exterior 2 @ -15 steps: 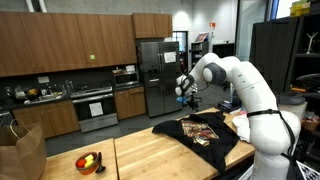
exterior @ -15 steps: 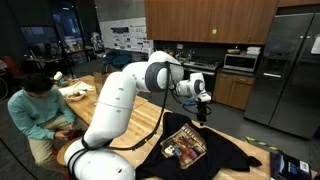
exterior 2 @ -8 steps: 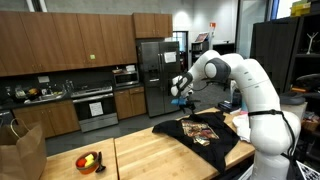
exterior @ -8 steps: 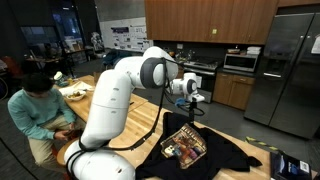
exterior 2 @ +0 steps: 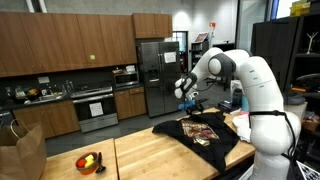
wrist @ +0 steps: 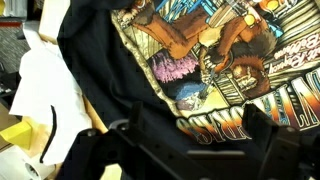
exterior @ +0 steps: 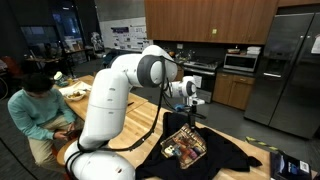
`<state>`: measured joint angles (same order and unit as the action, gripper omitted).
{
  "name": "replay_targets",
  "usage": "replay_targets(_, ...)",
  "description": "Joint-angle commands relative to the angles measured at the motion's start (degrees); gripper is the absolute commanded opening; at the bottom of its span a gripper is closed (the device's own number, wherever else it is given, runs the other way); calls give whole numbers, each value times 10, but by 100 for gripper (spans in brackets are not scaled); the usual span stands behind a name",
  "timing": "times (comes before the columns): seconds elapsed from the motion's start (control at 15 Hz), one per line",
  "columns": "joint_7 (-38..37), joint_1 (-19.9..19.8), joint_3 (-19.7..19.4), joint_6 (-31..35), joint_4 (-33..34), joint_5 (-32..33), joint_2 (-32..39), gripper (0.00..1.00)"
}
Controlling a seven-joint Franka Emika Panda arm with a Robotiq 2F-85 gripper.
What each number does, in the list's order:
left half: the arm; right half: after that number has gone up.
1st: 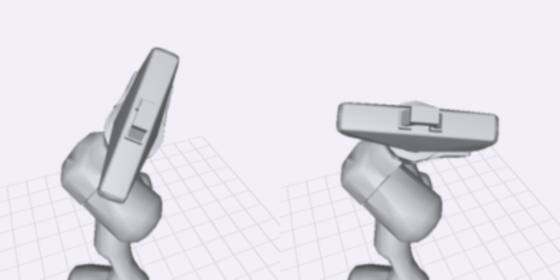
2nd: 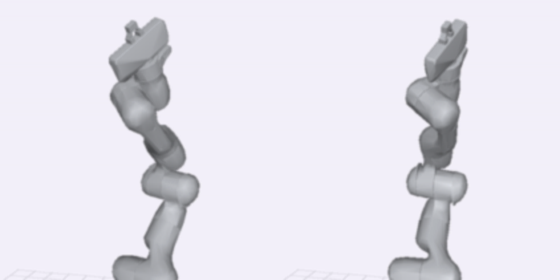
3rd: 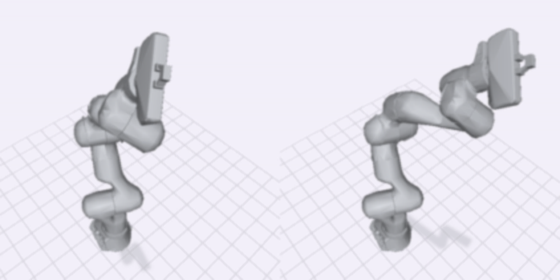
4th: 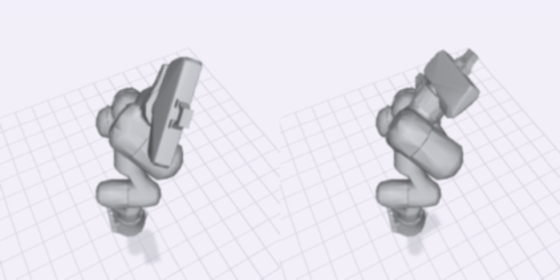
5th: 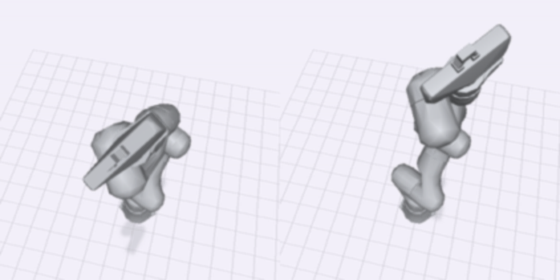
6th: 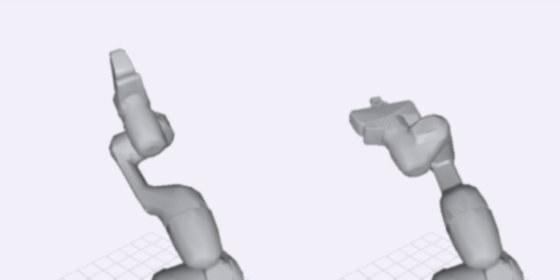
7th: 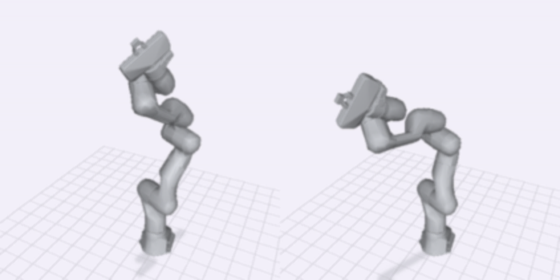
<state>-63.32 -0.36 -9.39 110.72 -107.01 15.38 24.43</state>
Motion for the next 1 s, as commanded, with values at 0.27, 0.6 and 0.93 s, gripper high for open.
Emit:
replay_targets(0.27,9,9,5,-12,4,-1,4,100)
replay_targets(0.6,6,40,27,9,-76,7,-16,100)
replay_targets(0.93,3,64,39,27,-157,12,-46,100)
